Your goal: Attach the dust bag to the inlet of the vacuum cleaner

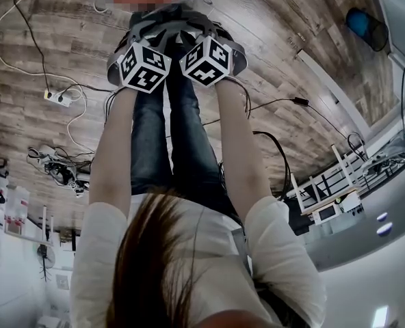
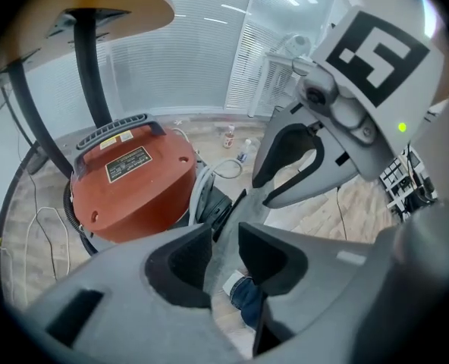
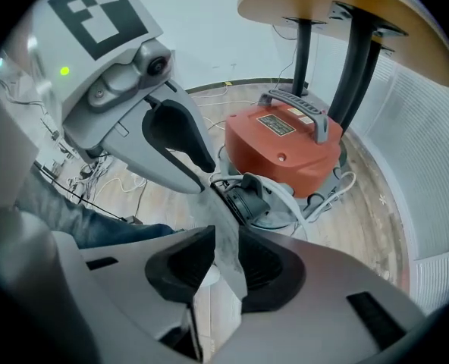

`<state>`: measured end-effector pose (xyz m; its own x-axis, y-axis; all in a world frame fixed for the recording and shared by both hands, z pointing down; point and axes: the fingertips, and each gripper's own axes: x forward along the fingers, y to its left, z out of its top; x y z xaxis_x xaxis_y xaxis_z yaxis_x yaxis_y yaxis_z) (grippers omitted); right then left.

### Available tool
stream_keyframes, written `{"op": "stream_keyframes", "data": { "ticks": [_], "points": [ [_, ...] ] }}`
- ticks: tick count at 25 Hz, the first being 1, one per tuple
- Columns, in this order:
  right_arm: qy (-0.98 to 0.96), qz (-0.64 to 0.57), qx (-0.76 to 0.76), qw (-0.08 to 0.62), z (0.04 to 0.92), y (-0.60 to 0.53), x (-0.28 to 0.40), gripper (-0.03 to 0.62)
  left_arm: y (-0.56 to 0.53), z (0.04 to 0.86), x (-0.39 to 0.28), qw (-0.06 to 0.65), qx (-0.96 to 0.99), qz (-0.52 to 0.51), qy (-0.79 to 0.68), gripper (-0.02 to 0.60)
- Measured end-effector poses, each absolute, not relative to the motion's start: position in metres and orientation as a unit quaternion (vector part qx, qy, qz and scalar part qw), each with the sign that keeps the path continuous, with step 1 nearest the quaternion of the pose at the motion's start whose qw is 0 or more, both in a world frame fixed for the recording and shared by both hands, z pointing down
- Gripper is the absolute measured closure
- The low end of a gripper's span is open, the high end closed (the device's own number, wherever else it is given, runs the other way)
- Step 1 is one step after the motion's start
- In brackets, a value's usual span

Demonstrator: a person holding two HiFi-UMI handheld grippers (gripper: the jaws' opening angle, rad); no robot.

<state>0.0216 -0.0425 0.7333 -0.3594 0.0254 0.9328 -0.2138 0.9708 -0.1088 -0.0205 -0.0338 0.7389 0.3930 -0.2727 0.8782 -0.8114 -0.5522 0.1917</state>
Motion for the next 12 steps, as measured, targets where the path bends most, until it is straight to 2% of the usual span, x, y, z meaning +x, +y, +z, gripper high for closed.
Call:
{"op": "stream_keyframes", "data": {
  "ticks": [5,8,12],
  "points": [
    [-0.830,0.109,0.104,0.537,0.715,-0.046,0.019,0.581,-0.034,0.721,-0.021,0.307,0.774,0.410,-0.371,0.517],
    [-0.836,0.119,0.132,0.519,0.701,-0.050,0.018,0.589,-0.033,0.710,-0.021,0.300,0.776,0.404,-0.381,0.553],
    [-0.845,0.138,0.173,0.487,0.679,-0.057,0.016,0.591,-0.034,0.691,-0.024,0.284,0.776,0.392,-0.404,0.563]
  ]
}}
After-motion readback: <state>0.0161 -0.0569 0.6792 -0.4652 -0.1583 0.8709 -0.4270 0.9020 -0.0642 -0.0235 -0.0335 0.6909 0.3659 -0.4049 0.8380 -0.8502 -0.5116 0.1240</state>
